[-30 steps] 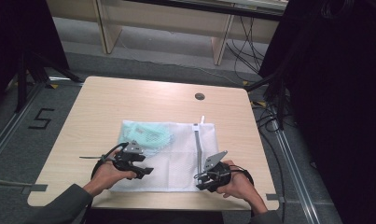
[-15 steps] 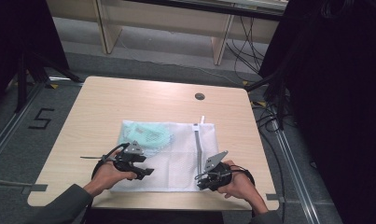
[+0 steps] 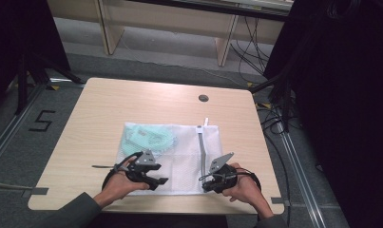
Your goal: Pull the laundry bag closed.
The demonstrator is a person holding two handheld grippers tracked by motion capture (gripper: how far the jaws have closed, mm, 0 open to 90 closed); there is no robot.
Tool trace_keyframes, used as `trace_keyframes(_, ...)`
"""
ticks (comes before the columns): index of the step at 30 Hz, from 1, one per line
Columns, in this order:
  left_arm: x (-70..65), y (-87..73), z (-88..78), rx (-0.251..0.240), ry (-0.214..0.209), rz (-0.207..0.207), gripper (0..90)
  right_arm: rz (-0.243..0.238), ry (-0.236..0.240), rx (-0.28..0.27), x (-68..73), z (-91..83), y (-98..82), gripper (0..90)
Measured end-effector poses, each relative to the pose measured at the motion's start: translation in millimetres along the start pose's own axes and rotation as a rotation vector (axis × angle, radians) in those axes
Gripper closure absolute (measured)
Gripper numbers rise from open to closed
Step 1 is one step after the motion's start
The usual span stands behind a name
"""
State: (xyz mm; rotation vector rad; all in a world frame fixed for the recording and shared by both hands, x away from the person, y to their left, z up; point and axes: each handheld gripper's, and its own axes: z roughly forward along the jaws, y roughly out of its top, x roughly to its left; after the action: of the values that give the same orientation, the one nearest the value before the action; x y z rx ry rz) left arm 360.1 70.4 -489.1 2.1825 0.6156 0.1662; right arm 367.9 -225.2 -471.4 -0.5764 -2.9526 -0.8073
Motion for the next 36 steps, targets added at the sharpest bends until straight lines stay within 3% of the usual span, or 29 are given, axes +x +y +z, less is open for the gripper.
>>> trace_keyframes(2, -9.9, 2.9, 6.8, 0.006, -0.016, 0.028, 40.0, -0.019, -0.015, -0.013, -1.7, -0.4, 0.3, 86.6)
trace_keyframes(4, -18.3, 5.5, 13.3, 0.0, -0.03, 0.046, 40.0, -0.004, -0.02, -0.023, -1.3, -2.2, 1.1, 86.6)
trace_keyframes(5, -23.4, 6.4, 16.2, -0.005, -0.031, 0.038, 40.0, -0.022, -0.018, -0.029, -3.0, -3.0, 1.6, 86.6)
trace_keyframes(6, -26.7, 7.3, 19.4, -0.008, -0.044, 0.037, 40.1, 0.001, -0.023, -0.033, -1.3, -3.9, 1.6, 86.6)
trace_keyframes(7, -30.1, 8.2, 22.4, -0.011, -0.056, 0.039, 40.7, -0.007, -0.025, -0.03, -2.1, -4.4, 1.9, 86.6)
trace_keyframes(9, -35.5, 10.5, 27.1, -0.009, -0.057, 0.07, 41.4, 0.006, -0.029, -0.036, -1.4, -5.7, 2.2, 86.6)
trace_keyframes(12, -44.1, 12.4, 37.1, -0.021, -0.083, 0.075, 43.0, -0.003, -0.03, -0.049, -2.6, -6.5, 3.2, 86.6)
trace_keyframes(13, -46.6, 13.1, 39.7, -0.009, -0.093, 0.074, 43.4, 0.031, -0.03, -0.055, -0.3, -7.3, 3.4, 86.6)
trace_keyframes(16, -51.4, 15.6, 46.9, -0.013, -0.116, 0.077, 44.6, 0.006, -0.031, -0.071, -2.5, -8.6, 4.8, 86.6)
trace_keyframes(17, -54.3, 17.2, 49.8, -0.021, -0.117, 0.082, 45.7, 0.034, -0.035, -0.068, -0.9, -9.5, 4.6, 86.6)
trace_keyframes(22, -60.0, 20.4, 60.4, -0.017, -0.098, 0.142, 48.8, 0.046, -0.033, -0.07, -1.0, -10.9, 5.5, 86.6)
trace_keyframes(27, -62.9, 22.1, 66.4, -0.024, -0.082, 0.171, 52.5, 0.048, -0.031, -0.081, -0.7, -11.2, 5.8, 86.6)
trace_keyframes(28, -64.0, 22.6, 68.4, -0.032, -0.092, 0.171, 56.6, 0.049, -0.032, -0.084, -0.5, -11.0, 5.6, 86.6)
trace_keyframes(29, -62.7, 23.7, 68.5, -0.011, -0.088, 0.198, 58.1, 0.051, -0.029, -0.083, -0.6, -11.0, 5.6, 86.6)
trace_keyframes(33, -65.2, 27.4, 72.3, -0.028, -0.08, 0.204, 61.3, 0.049, -0.03, -0.085, -0.3, -11.5, 5.7, 86.6)
trace_keyframes(34, -64.6, 28.7, 72.1, -0.024, -0.078, 0.221, 62.3, 0.049, -0.03, -0.081, -0.3, -12.4, 5.8, 86.6)
trace_keyframes(36, -66.8, 28.6, 75.6, -0.045, -0.081, 0.202, 64.6, 0.048, -0.029, -0.081, -0.4, -12.4, 6.0, 86.6)
